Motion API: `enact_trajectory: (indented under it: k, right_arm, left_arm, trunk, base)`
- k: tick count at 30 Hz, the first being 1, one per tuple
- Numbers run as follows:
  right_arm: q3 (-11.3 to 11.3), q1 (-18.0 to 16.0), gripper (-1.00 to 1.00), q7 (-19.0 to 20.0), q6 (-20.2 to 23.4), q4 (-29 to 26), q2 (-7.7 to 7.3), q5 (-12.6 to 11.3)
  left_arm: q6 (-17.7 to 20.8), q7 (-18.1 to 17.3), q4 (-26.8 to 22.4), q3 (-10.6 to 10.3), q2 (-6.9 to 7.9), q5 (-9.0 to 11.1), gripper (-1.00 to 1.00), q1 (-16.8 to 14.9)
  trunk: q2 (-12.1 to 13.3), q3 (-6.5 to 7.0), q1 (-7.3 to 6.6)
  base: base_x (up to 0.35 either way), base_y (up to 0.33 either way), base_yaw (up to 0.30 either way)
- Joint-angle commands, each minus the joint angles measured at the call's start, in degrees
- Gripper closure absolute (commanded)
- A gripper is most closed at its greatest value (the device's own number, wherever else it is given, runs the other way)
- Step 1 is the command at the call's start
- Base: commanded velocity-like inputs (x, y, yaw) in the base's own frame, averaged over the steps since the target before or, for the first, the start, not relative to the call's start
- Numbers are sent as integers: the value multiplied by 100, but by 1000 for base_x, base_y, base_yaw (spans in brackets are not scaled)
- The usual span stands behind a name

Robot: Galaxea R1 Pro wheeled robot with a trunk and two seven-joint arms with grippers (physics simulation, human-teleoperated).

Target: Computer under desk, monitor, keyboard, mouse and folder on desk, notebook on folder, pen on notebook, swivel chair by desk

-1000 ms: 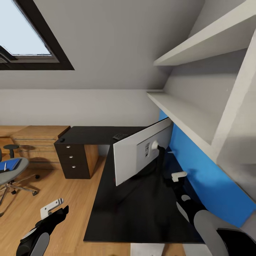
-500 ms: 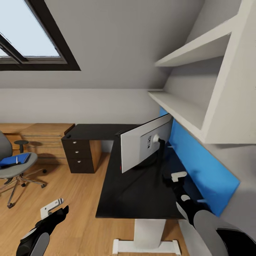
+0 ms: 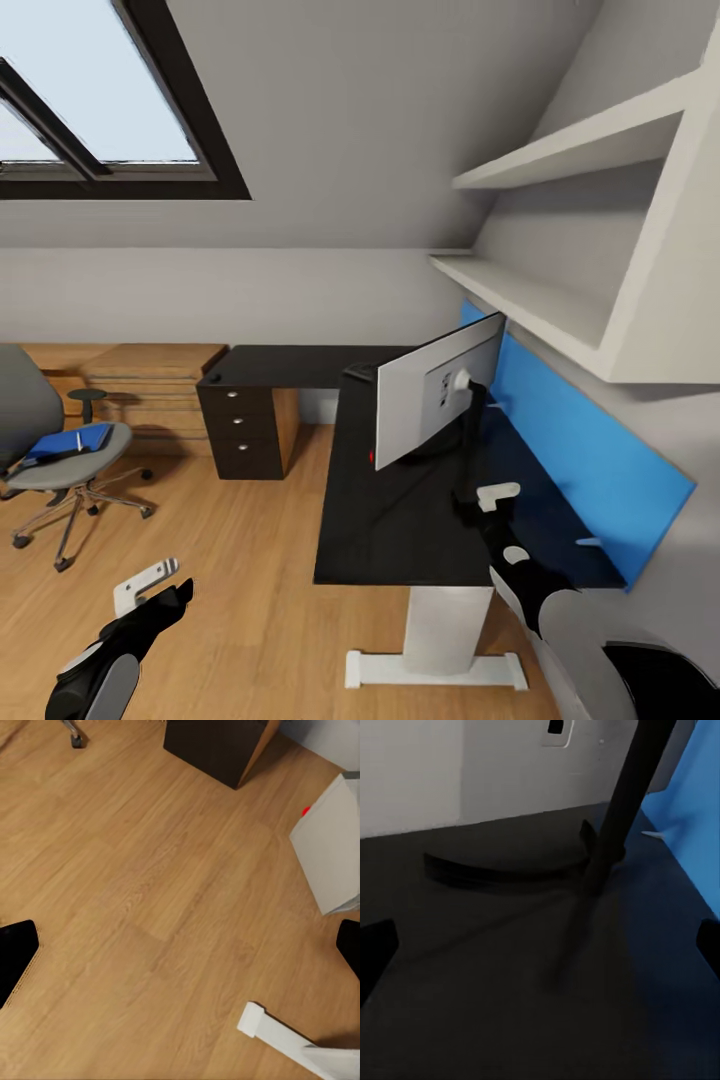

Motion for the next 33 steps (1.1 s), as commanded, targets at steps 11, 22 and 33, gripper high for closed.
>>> enact_trajectory:
  k: [11, 22, 33]
  right_arm:
    - [-92, 36, -100, -29, 1177, -843, 590, 14]
    - [-58, 1155, -100, -50, 2797, -3598, 1166, -18]
    - [348, 1573, -100, -504, 3137, -4374, 1166, -390]
  left_arm:
    - [18, 44, -4, -11, 3, 60, -100, -5]
    - [22, 44, -5, -13, 3, 59, -100, -5]
    - [19, 32, -6, -7, 5, 60, -100, -5]
  trunk:
    - [-12, -12, 3]
    - [-12, -12, 3]
    - [-12, -12, 3]
  base:
    - [-12, 277, 0]
    - [-1, 39, 0]
    - [13, 12, 0]
